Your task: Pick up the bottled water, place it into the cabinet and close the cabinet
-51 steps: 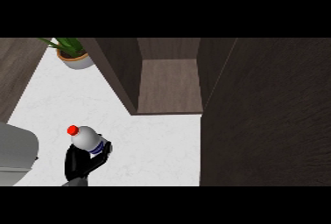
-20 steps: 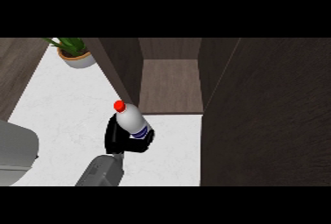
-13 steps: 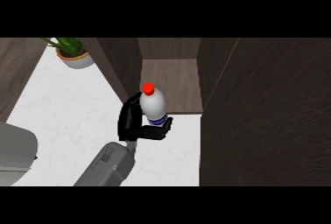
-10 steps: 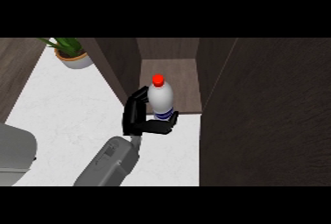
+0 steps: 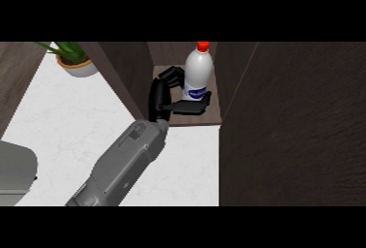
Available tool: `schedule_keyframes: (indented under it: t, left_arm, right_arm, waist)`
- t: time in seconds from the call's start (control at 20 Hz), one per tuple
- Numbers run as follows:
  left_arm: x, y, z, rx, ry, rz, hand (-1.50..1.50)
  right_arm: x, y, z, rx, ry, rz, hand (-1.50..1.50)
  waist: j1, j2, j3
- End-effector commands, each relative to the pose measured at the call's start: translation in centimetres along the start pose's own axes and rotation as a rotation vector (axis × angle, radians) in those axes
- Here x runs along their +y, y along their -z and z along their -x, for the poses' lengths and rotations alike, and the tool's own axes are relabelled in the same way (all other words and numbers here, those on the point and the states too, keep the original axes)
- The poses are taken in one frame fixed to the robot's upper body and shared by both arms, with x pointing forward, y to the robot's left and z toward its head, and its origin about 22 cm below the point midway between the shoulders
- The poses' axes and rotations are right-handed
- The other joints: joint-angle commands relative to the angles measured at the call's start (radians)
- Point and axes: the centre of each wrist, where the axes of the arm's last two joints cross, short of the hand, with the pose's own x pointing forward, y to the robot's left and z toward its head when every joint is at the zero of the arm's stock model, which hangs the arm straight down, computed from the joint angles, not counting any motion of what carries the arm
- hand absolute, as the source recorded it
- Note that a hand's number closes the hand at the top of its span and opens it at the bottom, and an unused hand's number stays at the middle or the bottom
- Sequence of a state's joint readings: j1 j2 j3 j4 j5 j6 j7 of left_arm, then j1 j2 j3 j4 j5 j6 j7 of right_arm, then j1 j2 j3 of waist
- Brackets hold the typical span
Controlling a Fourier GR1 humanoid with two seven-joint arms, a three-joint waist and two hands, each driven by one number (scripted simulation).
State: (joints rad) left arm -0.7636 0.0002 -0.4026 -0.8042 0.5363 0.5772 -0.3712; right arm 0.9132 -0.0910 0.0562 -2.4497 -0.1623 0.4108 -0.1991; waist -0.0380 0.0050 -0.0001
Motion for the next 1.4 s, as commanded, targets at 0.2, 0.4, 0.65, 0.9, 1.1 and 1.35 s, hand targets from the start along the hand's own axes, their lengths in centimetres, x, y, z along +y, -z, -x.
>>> schedule_keyframes:
  t: [0.2,0.4,0.65,0.9,1.1,1.35]
  left_arm:
    - [-0.1,4.4,-1.0,0.028,0.14,-0.072,1.5]
    - [1.6,3.4,2.0,0.026,0.316,-0.082,1.5]
    - [4.4,4.4,2.4,0.098,0.28,-0.235,1.5]
    - [3.8,5.3,1.4,0.062,0.282,-0.276,1.5]
    - [5.2,6.7,0.2,-0.004,0.42,-0.267,-1.5]
    - [4.2,6.6,0.2,-0.062,0.492,-0.284,-1.5]
  right_arm:
    - [-0.5,0.5,-0.7,-0.053,0.062,-0.02,-1.5]
    - [-0.4,0.4,-0.9,-0.061,0.058,-0.029,-1.5]
    - [-0.3,0.0,-0.2,-0.074,0.073,-0.024,-1.5]
    - [-0.8,0.0,-0.6,-0.093,0.075,-0.019,-1.5]
    - [-1.2,0.4,0.0,-0.071,0.06,-0.032,-1.5]
    - [-1.0,0.3,0.0,-0.067,0.068,-0.058,-1.5]
  waist:
    - [-0.025,0.013,0.0]
    - [-0.02,0.013,0.0]
    - [-0.042,0.021,-0.002]
    - [-0.054,0.025,-0.002]
    - [-0.045,0.027,-0.001]
    - [-0.059,0.032,-0.002]
